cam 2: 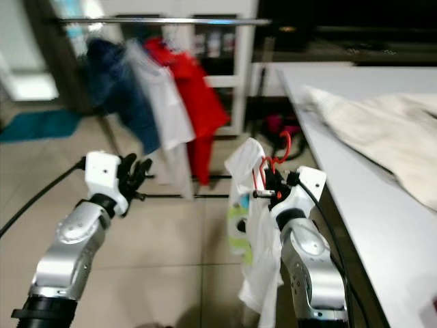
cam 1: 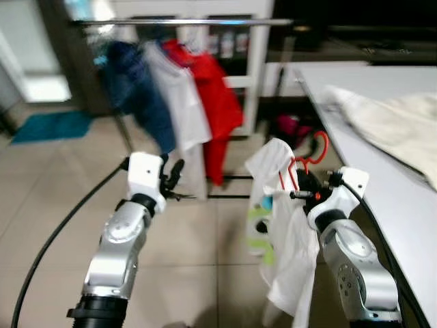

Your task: Hang hanger

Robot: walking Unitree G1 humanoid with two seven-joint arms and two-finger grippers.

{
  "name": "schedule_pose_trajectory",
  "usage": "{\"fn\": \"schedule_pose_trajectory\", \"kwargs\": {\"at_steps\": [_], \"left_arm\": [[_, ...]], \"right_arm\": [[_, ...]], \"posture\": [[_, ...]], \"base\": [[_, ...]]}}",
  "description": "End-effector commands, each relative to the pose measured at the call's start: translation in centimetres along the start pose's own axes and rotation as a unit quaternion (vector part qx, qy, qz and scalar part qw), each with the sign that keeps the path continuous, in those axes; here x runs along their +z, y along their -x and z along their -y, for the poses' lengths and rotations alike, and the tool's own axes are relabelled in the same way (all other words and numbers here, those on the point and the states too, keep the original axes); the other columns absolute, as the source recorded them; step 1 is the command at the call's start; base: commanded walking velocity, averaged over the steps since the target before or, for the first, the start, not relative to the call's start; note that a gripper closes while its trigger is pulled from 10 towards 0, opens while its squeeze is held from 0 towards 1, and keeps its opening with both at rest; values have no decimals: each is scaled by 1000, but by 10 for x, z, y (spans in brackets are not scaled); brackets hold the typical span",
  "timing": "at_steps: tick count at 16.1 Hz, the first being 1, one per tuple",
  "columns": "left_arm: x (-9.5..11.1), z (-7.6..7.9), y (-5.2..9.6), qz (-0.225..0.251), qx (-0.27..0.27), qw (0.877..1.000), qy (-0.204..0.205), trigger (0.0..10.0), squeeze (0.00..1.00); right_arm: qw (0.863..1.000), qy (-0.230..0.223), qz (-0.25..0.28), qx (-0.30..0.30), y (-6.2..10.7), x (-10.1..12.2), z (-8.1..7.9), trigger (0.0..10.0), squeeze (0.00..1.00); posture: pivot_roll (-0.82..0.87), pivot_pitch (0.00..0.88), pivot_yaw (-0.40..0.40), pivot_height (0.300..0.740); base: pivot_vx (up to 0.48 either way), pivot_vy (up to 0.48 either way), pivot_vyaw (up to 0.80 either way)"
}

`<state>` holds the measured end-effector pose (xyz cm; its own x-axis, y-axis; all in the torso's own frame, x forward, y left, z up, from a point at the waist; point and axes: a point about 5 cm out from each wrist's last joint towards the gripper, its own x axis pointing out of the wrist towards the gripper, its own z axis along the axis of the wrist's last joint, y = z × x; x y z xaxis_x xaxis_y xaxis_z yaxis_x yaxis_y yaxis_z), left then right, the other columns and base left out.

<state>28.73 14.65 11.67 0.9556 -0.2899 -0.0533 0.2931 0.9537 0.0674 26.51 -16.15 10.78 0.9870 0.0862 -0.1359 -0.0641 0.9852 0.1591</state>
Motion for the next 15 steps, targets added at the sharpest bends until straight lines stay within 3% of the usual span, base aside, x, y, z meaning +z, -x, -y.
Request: {"fn": "schedule_pose_trajectory", "kwargs": {"at_steps": [1, 7, 15], "left_arm": [[0, 2, -1, -4, -5, 1000, -13, 10000, 0], [14, 10, -5, 17, -13, 1000, -4, 10000, 0], [15, 12, -10, 13, -20, 1000, -15, 10000, 0]], "right_arm": [[1000, 1, 27, -5, -1, 13, 0, 10000, 0], [999, 12, 35, 23, -10, 20, -8, 10000, 0], [998, 27, 37, 44, -19, 26, -14, 10000, 0]], "posture": [[23, 0, 71, 740], [44, 0, 62, 740], [51, 0, 51, 740]], "base": [[409, 0, 0], [409, 0, 0], [409, 0, 0]]}}
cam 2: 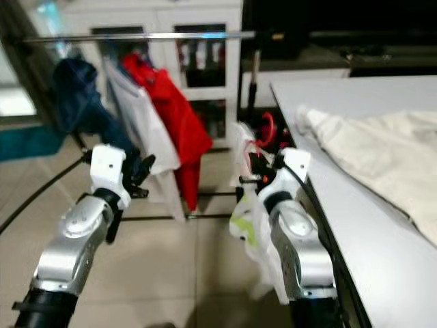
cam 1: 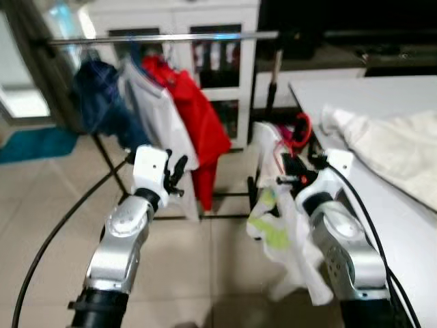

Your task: Hang hanger

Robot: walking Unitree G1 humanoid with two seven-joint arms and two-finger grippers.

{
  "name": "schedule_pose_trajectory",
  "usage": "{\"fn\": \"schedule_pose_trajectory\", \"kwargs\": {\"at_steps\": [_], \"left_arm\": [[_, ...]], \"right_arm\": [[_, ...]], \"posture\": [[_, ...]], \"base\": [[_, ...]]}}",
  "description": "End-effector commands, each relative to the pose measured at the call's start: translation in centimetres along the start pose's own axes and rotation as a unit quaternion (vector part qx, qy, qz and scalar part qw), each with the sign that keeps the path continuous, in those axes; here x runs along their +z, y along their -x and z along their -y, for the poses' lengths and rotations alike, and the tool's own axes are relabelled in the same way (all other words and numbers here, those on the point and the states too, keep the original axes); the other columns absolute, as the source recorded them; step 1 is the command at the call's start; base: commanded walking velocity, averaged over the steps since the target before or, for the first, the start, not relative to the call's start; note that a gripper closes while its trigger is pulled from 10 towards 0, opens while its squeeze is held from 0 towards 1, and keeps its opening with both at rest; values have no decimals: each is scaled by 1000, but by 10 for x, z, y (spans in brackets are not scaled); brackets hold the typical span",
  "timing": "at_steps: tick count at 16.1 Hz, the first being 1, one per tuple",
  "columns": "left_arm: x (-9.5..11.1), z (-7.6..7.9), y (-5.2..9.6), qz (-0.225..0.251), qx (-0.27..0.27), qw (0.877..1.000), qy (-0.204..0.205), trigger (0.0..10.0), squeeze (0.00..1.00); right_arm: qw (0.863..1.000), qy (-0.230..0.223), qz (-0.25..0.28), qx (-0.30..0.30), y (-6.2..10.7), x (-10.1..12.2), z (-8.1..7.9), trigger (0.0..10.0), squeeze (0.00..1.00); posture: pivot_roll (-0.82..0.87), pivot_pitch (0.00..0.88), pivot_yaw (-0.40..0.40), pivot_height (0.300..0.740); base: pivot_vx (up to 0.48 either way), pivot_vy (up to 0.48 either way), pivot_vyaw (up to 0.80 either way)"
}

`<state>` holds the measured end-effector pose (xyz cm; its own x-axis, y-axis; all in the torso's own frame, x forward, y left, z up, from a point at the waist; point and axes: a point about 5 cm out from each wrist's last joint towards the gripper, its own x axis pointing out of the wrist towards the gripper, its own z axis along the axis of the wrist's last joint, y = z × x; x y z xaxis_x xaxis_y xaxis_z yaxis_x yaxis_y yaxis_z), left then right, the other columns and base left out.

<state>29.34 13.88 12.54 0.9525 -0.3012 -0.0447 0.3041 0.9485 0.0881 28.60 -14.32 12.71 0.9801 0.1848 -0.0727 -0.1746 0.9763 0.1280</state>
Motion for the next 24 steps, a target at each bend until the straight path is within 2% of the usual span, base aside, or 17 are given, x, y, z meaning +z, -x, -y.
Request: {"fn": "schedule_pose_trajectory", "kwargs": {"at_steps": [1, 4, 6, 8, 19, 24], "left_arm": [[6, 5, -2, 9, -6, 1000, -3, 10000, 0], [4, 8, -2, 7, -14, 1000, -9, 10000, 0], [8, 6, -4, 14, -6, 1000, -5, 10000, 0], [5, 10, -3, 9, -14, 1000, -15, 10000, 0], [9, 9, -4, 15, -18, 999, -23, 10000, 0], [9, 11, -5, 16, -24, 999, -26, 10000, 0]], "right_arm": [[1000, 10, 14, -1, -1, 8, 4, 10000, 0], [1000, 19, 15, 6, -3, 9, 3, 10000, 0], [999, 34, 18, 30, -6, 14, -3, 10000, 0], [999, 44, 15, 29, -9, 12, -5, 10000, 0], [998, 45, 31, 26, -14, 18, -3, 10000, 0], [996, 69, 45, 17, -19, 26, 3, 10000, 0]], "posture": [[51, 0, 54, 740], [45, 0, 48, 740], [50, 0, 50, 740], [51, 0, 38, 740], [54, 0, 40, 740], [52, 0, 44, 740]], "base": [[409, 0, 0], [409, 0, 0], [409, 0, 0], [409, 0, 800], [408, 0, 57], [408, 0, 0]]}}
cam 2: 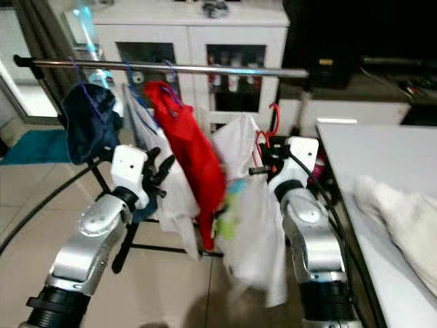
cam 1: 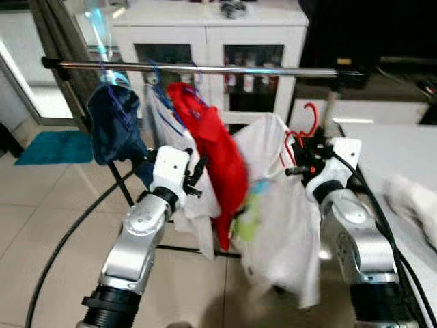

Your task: Hang hanger

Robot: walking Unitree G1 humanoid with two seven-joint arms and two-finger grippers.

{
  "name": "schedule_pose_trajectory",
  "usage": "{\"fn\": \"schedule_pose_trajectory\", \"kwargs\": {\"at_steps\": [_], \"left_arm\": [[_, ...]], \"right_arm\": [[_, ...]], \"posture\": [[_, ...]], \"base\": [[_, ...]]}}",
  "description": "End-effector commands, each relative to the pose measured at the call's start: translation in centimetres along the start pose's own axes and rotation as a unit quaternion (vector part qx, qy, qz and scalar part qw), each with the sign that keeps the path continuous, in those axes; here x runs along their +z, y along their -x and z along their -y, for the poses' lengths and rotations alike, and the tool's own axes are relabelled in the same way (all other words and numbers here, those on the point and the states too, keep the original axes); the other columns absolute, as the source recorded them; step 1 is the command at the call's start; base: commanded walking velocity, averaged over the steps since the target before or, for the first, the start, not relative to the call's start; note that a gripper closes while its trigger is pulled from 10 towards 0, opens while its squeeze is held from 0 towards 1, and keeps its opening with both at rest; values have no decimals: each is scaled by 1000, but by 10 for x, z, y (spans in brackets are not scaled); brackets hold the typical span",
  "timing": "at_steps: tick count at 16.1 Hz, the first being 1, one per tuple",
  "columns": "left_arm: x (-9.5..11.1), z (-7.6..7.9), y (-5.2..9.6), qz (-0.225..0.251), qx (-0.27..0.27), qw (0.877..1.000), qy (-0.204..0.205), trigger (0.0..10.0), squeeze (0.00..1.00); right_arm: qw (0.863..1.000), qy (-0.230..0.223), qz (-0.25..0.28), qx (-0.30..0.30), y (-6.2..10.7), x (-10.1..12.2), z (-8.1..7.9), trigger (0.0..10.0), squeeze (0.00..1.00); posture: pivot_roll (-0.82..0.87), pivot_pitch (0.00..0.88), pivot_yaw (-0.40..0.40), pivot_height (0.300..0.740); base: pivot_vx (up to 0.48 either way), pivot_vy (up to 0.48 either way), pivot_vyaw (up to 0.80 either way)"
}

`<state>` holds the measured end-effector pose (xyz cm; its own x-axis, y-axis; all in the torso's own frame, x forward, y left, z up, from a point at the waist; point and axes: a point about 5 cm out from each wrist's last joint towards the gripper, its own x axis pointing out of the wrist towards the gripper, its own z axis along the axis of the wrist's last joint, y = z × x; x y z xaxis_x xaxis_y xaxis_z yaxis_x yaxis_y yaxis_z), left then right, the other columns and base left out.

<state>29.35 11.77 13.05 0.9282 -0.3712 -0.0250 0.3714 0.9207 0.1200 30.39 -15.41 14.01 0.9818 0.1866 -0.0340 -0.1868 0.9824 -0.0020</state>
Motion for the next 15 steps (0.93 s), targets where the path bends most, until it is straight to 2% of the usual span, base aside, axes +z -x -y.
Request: {"fn": "schedule_pose_trajectory", "kwargs": {"at_steps": [1, 3, 8, 10, 11, 12, 13, 15], "left_arm": [[2, -8, 1, 1, 12, 1000, -9, 10000, 0], [2, -7, 1, 2, 10, 1000, -10, 10000, 0], [6, -5, 1, 10, -12, 999, -28, 10000, 0], [10, 3, 3, 18, -56, 998, -10, 10000, 0], [13, 10, 6, 25, -103, 994, -19, 10000, 0], [15, 14, 9, 31, -127, 991, -24, 10000, 0], [16, 14, 9, 31, -134, 990, -21, 10000, 0], [21, 10, 11, 32, -141, 989, -25, 10000, 0]], "right_arm": [[1000, 7, 28, 13, -6, 12, -7, 10000, 0], [999, 14, 31, 8, -9, 14, -4, 10000, 0], [997, 43, 53, -23, -24, 32, 15, 10000, 0], [997, 44, 55, -25, -29, 35, 19, 10000, 0], [998, 35, 53, -25, -35, 39, 22, 10000, 0], [998, 33, 49, -29, -40, 41, 24, 10000, 0], [998, 34, 41, -29, -43, 41, 24, 10000, 0], [998, 55, -6, -24, -61, 39, 24, 10000, 0]], "posture": [[52, 0, 44, 740], [53, 0, 42, 740], [64, 0, 33, 740], [65, 0, 33, 740], [70, 0, 35, 740], [70, 0, 35, 740], [73, 0, 37, 740], [83, 0, 36, 740]], "base": [[409, 0, 0], [411, 0, 0], [400, 0, 0], [0, 0, 0], [0, 0, 0], [0, 0, 0], [0, 0, 0], [0, 0, 0]]}}
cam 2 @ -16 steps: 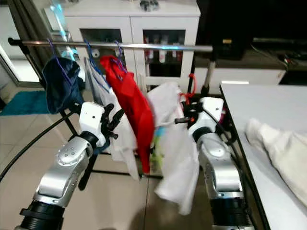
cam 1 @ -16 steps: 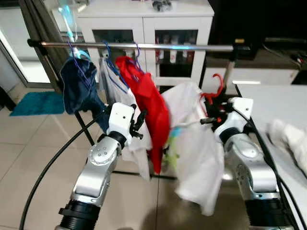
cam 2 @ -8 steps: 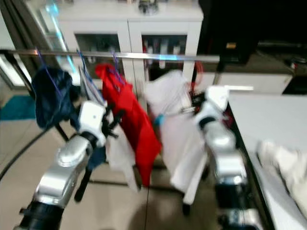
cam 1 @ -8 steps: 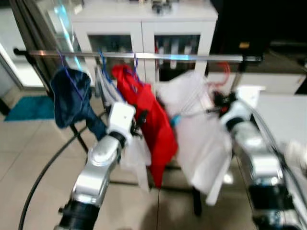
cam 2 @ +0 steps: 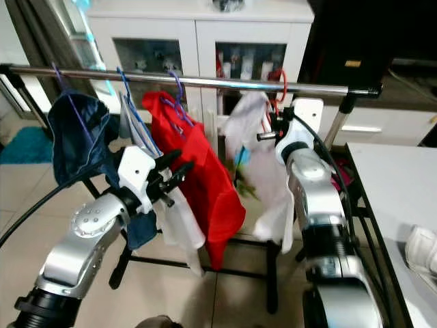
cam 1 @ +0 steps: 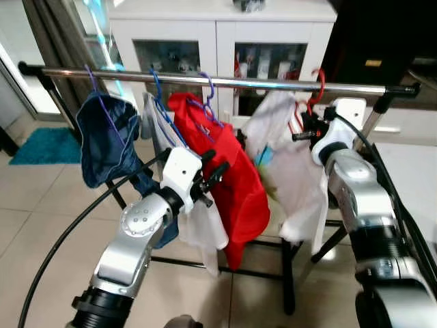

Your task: Hang hanger

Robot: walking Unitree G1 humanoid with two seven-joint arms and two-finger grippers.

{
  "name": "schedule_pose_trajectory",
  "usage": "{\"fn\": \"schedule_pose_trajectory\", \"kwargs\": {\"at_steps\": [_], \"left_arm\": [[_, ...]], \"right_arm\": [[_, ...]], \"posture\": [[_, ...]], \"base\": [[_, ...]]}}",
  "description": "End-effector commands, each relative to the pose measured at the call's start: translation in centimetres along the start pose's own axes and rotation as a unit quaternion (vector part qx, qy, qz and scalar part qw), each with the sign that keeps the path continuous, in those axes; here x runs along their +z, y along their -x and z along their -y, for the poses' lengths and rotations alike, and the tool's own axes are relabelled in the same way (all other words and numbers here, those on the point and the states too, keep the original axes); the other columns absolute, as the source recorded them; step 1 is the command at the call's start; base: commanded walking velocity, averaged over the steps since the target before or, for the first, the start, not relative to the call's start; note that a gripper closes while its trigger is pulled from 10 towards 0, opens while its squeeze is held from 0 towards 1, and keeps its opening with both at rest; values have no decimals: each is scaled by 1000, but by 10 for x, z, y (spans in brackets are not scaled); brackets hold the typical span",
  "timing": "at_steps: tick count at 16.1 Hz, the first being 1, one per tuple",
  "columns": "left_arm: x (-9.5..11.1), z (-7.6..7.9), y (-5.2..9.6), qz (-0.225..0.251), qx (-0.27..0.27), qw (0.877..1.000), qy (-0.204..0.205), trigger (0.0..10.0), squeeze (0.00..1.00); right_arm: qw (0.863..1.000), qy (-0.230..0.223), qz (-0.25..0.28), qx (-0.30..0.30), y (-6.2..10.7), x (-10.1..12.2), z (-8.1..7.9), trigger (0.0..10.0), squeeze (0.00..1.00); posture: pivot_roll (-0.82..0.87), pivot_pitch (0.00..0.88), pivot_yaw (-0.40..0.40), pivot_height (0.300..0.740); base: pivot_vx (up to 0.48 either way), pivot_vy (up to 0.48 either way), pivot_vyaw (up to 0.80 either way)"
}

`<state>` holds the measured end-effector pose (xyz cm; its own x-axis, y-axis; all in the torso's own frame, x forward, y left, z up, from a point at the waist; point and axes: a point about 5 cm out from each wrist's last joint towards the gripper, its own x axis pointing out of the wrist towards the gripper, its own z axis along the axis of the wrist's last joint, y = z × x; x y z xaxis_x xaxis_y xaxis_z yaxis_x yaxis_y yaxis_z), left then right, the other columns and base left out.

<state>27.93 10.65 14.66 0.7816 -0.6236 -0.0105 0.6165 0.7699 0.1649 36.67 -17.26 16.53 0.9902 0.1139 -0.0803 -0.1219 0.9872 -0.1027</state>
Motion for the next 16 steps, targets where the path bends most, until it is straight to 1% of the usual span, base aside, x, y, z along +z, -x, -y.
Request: {"fn": "schedule_pose_trajectory", "kwargs": {"at_steps": [1, 3, 6, 10, 15, 16], "left_arm": [[6, -4, 4, 6, -1, 1000, -1, 10000, 0], [12, -3, 8, 7, -29, 1000, 2, 10000, 0], [17, 0, 13, 7, -57, 998, 2, 10000, 0], [18, 0, 16, -4, -66, 998, 1, 10000, 0], [18, 0, 21, -15, -69, 997, 1, 10000, 0], [18, 0, 21, -15, -68, 998, 2, 10000, 0]], "right_arm": [[1000, 12, 7, 15, -8, 12, -7, 10000, 0], [1000, 13, -23, 16, -20, 11, -8, 10000, 0], [999, -9, -44, 8, -32, 14, -8, 10000, 0], [997, -7, -75, 4, -41, 13, -12, 10000, 0], [995, -8, -98, 4, -43, 7, -18, 10000, 0], [995, -10, -98, 3, -43, 6, -17, 10000, 529]], "posture": [[94, 0, 35, 740], [107, 0, 31, 740], [121, 0, 31, 740], [131, 14, 38, 740], [149, 33, 31, 740], [149, 36, 28, 740]], "base": [[0, 0, 0], [0, 0, 0], [0, 0, 0], [0, 0, 0], [0, 0, 0], [0, 0, 0]]}}
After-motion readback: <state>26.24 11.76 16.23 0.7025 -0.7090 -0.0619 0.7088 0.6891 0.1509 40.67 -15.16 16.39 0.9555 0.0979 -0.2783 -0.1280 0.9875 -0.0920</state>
